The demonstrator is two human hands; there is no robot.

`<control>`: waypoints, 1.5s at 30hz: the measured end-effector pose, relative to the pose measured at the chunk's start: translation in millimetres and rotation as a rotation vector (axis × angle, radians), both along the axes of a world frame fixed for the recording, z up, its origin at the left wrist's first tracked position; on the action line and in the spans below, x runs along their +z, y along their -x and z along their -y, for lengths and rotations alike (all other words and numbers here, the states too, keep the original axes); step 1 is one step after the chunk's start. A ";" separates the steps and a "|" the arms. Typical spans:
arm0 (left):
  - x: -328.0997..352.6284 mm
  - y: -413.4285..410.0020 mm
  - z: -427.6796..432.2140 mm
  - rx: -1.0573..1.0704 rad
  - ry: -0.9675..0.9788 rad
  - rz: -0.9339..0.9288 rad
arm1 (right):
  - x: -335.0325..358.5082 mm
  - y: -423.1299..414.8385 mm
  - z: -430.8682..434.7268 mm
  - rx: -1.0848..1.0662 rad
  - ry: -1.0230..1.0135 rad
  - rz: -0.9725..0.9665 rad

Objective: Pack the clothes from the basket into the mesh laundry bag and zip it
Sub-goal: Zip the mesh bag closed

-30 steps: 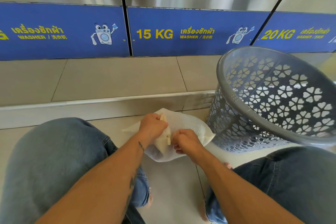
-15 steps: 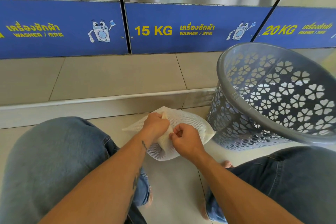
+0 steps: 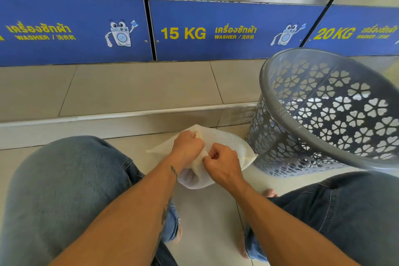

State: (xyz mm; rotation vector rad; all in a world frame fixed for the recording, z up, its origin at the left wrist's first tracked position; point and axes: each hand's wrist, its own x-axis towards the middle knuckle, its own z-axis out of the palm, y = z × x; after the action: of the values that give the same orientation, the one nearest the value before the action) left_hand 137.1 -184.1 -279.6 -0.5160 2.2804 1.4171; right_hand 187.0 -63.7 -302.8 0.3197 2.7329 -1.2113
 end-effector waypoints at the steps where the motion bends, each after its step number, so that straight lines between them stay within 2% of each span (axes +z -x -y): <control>1: -0.4 -0.2 -0.3 0.007 0.000 -0.007 | 0.1 0.0 0.3 0.000 0.002 0.007; 14: -5.7 0.1 -0.9 0.092 0.041 -0.052 | -6.5 -8.9 0.7 -0.028 -0.001 0.057; 18: -7.0 2.8 1.5 0.073 0.015 -0.058 | -6.8 -5.8 -4.9 0.002 0.015 0.016; 32: -9.1 2.8 4.7 0.042 -0.051 -0.032 | -3.9 6.0 -6.9 -0.058 0.300 0.031; 42: -9.7 1.9 5.6 0.031 -0.033 -0.052 | -1.5 1.6 -5.4 0.006 0.259 0.020; 45: -8.8 4.4 4.6 -0.010 -0.017 -0.118 | 2.7 6.1 -5.2 -0.028 0.397 0.106</control>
State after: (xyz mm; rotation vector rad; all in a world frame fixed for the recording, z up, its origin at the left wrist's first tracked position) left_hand 132.7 -188.7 -288.3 -0.4253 2.3567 1.4976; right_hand 180.9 -58.6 -300.1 0.3616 2.3356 -1.6501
